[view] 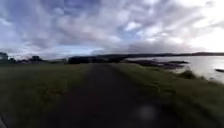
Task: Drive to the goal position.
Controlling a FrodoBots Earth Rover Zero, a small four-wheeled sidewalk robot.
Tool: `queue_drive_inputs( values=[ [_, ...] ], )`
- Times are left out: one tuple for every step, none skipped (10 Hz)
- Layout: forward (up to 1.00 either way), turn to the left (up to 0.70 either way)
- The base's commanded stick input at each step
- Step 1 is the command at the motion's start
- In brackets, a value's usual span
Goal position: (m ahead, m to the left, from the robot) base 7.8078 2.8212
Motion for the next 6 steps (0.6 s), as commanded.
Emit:
queue_drive_inputs(
  values=[
    [0.7,0.0],
    [0.7,0.0],
    [0.7,0.0],
    [0.7,0.0],
    [0.7,0.0],
    [0.7,0.0]
  ],
)
